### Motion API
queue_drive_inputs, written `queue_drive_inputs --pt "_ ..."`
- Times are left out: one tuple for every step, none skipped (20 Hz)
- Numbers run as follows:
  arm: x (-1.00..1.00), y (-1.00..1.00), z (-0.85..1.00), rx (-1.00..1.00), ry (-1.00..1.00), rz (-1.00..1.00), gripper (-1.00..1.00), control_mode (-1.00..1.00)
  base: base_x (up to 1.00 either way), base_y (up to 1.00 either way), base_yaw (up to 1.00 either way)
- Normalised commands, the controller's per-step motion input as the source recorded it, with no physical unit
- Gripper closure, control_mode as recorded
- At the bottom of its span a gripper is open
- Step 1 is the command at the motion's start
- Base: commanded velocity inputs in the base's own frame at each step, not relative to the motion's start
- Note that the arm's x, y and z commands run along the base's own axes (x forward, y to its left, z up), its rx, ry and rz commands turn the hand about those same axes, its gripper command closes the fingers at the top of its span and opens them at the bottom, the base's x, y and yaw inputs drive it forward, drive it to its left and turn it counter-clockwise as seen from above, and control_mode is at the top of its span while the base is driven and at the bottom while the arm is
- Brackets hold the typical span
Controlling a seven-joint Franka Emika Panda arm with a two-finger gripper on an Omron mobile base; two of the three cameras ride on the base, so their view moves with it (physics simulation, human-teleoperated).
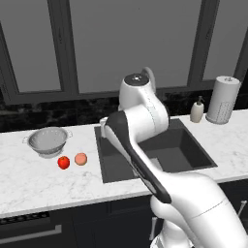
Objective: Put the colander in the sink, put the apple, peach in the colander, and turn on the sink faucet and pour water over the colander.
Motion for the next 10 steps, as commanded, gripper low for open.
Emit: queue_drive_inputs --pt "0.39 0.68 -0.15 0.00 0.00 -0.11 -1.00 -1.00 0.00 0.00 0.00" --pt "0.41 0.74 -0.16 0.00 0.00 -0.13 -1.00 -1.00 0.00 0.00 0.00" --pt "0.46 0.77 -0.17 0.00 0.00 -0.14 -1.00 -1.00 0.00 0.00 0.00" --pt "0.49 0.91 -0.30 0.00 0.00 -0.17 -1.00 -1.00 0.00 0.00 0.00" --pt "0.44 0.80 -0.29 0.00 0.00 -0.17 -1.00 -1.00 0.00 0.00 0.00" --pt "0.40 0.69 -0.24 0.00 0.00 -0.15 -1.00 -1.00 0.00 0.00 0.00" --pt "0.41 0.66 -0.15 0.00 0.00 -0.14 -1.00 -1.00 0.00 0.00 0.00" --pt "0.49 0.63 -0.11 0.00 0.00 -0.13 -1.00 -1.00 0.00 0.00 0.00" --pt "0.57 0.54 -0.09 0.00 0.00 -0.11 -1.00 -1.00 0.00 0.00 0.00" --pt "0.57 0.46 -0.04 0.03 0.00 -0.10 -1.00 -1.00 0.00 0.00 0.00"
